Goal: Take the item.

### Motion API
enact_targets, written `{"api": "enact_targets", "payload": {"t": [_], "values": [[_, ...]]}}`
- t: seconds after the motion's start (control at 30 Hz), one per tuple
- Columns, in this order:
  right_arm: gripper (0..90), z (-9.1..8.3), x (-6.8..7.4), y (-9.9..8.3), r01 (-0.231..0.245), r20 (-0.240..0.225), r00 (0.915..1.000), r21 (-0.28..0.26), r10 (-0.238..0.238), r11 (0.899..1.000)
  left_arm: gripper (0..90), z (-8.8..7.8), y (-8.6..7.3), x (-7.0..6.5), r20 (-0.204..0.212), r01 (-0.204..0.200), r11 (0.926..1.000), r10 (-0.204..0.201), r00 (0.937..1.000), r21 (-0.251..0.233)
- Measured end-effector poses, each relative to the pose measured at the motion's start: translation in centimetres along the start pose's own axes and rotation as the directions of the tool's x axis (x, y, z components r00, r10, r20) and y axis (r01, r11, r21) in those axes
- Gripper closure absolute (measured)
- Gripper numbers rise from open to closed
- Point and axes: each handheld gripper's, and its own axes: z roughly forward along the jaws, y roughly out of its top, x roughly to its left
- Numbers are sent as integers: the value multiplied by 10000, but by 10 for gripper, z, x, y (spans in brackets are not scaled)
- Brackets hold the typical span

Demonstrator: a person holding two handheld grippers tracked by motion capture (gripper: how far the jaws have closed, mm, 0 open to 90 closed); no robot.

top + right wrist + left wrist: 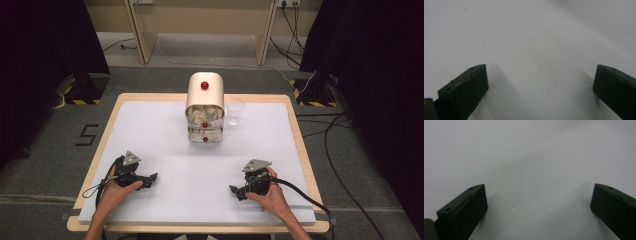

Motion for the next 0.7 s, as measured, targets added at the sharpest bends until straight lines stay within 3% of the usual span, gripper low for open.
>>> {"api": "enact_targets", "payload": {"t": [0.07,0.1,0.13,0.2,0.27,0.33,0.47,0.7], "values": [[71,-1,0,0,16,35,10000,-145,-15,9999,0,0,0,0,3,1,10000,-1,10000,1],[194,-1,0,1,73,-32,10000,-315,-74,9995,0,0,0,0,3,8,10000,-8,10000,-6],[260,-3,1,2,193,-81,9998,-507,-198,9985,0,0,0,0,6,-1,10000,1,10000,3],[129,-4,1,4,301,69,9995,-706,-297,9970,0,0,0,0,8,7,10000,-7,10000,-4],[200,-7,3,8,735,524,9962,-715,-699,9947,0,0,0,0,5,-1,10000,1,10000,1],[171,-9,6,12,1086,587,9929,-949,-1033,9895,0,0,0,0,-2,-4,10000,4,10000,0],[159,-11,7,22,1302,708,9900,-1322,-1216,9826,0,0,0,0,-9,-14,10000,14,10000,1],[175,-11,0,49,1463,840,9880,-2336,-1300,9613,0,0,0,0,4,4,10000,-4,10000,-2]]}}
